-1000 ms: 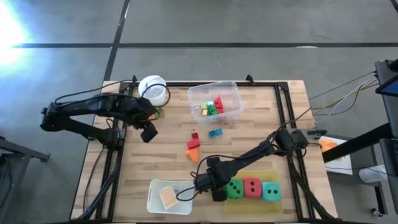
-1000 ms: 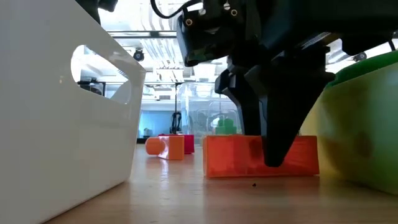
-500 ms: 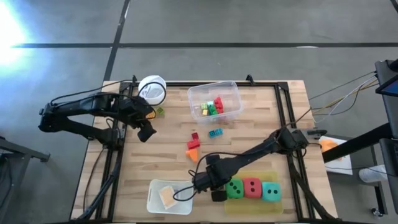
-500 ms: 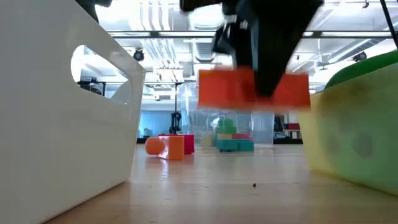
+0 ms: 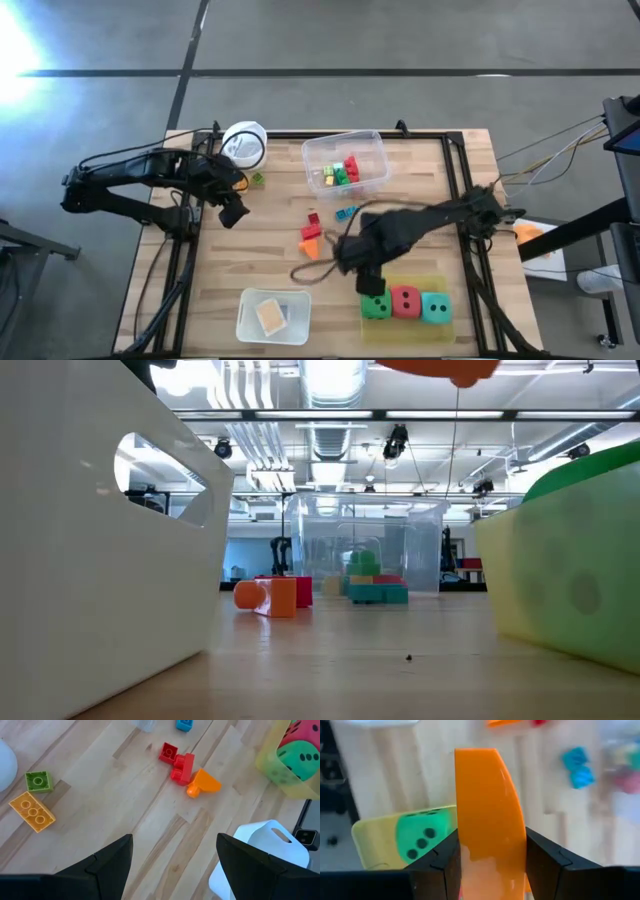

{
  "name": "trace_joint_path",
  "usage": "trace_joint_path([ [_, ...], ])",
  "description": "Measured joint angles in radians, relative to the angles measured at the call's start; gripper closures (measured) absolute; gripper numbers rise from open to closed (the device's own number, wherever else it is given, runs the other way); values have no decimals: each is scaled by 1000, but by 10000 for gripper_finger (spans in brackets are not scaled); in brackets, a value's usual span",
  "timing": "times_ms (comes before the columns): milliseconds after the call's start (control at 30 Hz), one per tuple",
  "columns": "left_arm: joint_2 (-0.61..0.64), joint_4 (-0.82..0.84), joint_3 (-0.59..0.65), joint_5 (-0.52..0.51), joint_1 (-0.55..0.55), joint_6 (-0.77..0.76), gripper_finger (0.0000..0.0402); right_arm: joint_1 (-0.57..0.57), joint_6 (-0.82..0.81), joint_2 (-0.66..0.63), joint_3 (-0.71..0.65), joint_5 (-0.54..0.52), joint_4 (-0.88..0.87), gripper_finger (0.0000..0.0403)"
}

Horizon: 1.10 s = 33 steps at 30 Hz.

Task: Pick & Place Toys
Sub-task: Put the orange game piece into the transparent bin

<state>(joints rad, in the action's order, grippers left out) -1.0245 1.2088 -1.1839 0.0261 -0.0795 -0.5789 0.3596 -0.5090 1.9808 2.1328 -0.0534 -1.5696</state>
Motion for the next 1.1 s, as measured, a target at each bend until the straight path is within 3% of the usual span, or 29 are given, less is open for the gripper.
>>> trace_joint_path([
  [267,0,-3,0,0,0,-1,110,-107,-143,-185,-86,-131,-5,246],
  [500,0,-2,0,0,0,-16,110,-263,-397,-213,-102,-134,3,246],
  [867,0,0,0,0,0,-50,110,-509,-354,-211,-95,-133,61,246],
  [1100,0,-1,0,0,0,-53,110,-621,-338,-165,-86,-64,263,246],
])
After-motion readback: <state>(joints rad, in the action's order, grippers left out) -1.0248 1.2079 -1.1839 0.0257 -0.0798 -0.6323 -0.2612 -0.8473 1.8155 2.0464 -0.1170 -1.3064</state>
